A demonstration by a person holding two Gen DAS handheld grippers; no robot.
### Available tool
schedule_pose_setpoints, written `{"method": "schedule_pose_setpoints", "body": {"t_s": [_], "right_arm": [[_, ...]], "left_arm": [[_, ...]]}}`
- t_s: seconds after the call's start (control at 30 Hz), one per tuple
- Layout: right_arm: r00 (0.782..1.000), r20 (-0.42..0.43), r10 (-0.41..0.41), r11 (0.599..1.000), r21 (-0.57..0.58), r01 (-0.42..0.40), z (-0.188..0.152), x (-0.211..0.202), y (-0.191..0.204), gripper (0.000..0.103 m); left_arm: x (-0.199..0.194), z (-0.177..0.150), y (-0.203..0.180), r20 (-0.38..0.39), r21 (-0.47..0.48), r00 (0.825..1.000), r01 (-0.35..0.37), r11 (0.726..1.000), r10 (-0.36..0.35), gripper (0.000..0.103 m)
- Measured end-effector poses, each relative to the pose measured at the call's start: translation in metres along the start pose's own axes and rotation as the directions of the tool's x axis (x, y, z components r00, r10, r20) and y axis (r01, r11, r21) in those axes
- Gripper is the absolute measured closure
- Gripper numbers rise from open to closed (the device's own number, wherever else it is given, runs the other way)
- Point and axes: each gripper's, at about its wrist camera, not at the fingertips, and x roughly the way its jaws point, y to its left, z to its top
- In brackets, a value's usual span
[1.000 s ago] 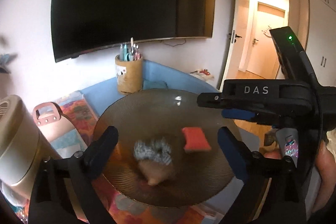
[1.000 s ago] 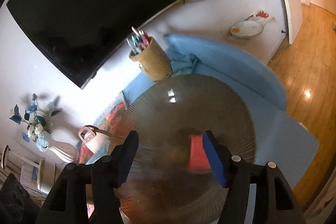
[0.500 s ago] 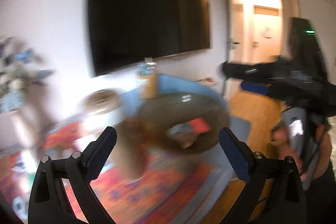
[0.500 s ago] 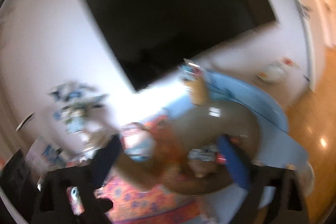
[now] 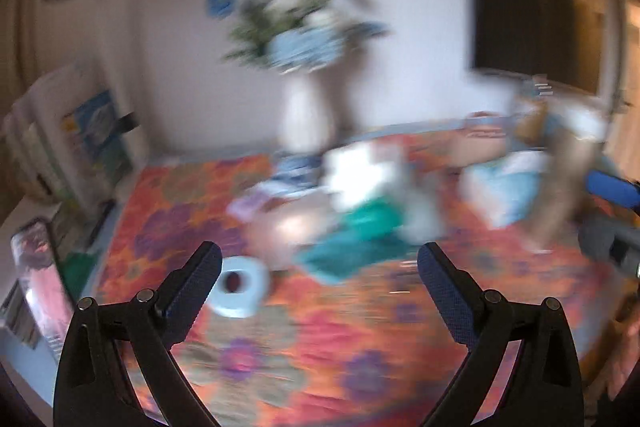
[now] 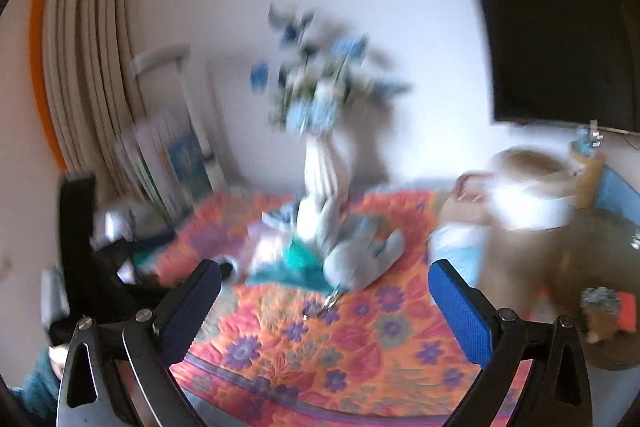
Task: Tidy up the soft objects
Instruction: 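Bring both tools back over the bed, then grasp the light blue ring cushion with the left tool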
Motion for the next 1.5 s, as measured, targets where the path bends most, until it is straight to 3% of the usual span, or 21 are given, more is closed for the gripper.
{"method": "schedule_pose_setpoints", "body": {"t_s": [0.1, 0.27, 0.33, 0.87, 0.93, 1.0, 1.13, 1.23, 1.33, 1.5], "right_arm": [[0.997, -0.069, -0.03, 0.999, -0.035, 0.028, -0.01, 0.052, 0.012, 0.0], [0.985, -0.146, -0.098, 0.994, -0.069, 0.088, -0.031, 0.11, 0.013, 0.0], [0.98, -0.168, -0.105, 0.994, -0.057, 0.096, -0.04, 0.123, 0.009, 0.0], [0.958, -0.222, -0.181, 0.983, -0.046, 0.175, -0.048, 0.141, 0.0, 0.0], [0.959, -0.215, -0.182, 0.983, -0.044, 0.177, -0.049, 0.139, 0.0, 0.0], [0.961, -0.21, -0.181, 0.983, -0.042, 0.176, -0.049, 0.137, 0.0, 0.0], [0.961, -0.204, -0.187, 0.982, -0.047, 0.182, -0.049, 0.136, 0.001, 0.0], [0.962, -0.195, -0.19, 0.982, -0.047, 0.184, -0.049, 0.134, 0.002, 0.0], [0.964, -0.192, -0.187, 0.982, -0.033, 0.184, -0.049, 0.132, 0.0, 0.0], [0.966, -0.205, -0.156, 0.986, 0.019, 0.163, -0.047, 0.132, -0.011, 0.0]], "left_arm": [[0.036, -0.014, 0.031, -0.037, -0.042, 0.998, -0.049, 0.998, 0.048, 0.005], [0.068, -0.032, 0.053, -0.048, -0.099, 0.997, -0.057, 0.993, 0.052, 0.005], [0.075, -0.034, 0.056, -0.082, -0.125, 0.996, -0.033, 0.992, 0.023, 0.005], [0.077, -0.035, 0.067, -0.095, -0.188, 0.995, -0.006, 0.982, -0.012, 0.005], [0.076, -0.035, 0.073, -0.102, -0.213, 0.994, 0.024, 0.977, -0.047, 0.005], [0.075, -0.036, 0.08, -0.115, -0.243, 0.985, 0.096, 0.965, -0.127, 0.005], [0.082, -0.037, 0.088, -0.181, -0.273, 0.954, 0.184, 0.944, -0.238, 0.005], [0.092, -0.032, 0.08, -0.236, -0.229, 0.944, 0.177, 0.957, -0.231, 0.005], [0.096, -0.024, 0.075, -0.226, -0.173, 0.971, 0.04, 0.984, -0.079, 0.005], [0.107, -0.034, 0.092, -0.26, -0.255, 0.958, 0.052, 0.966, -0.12, 0.005]]}}
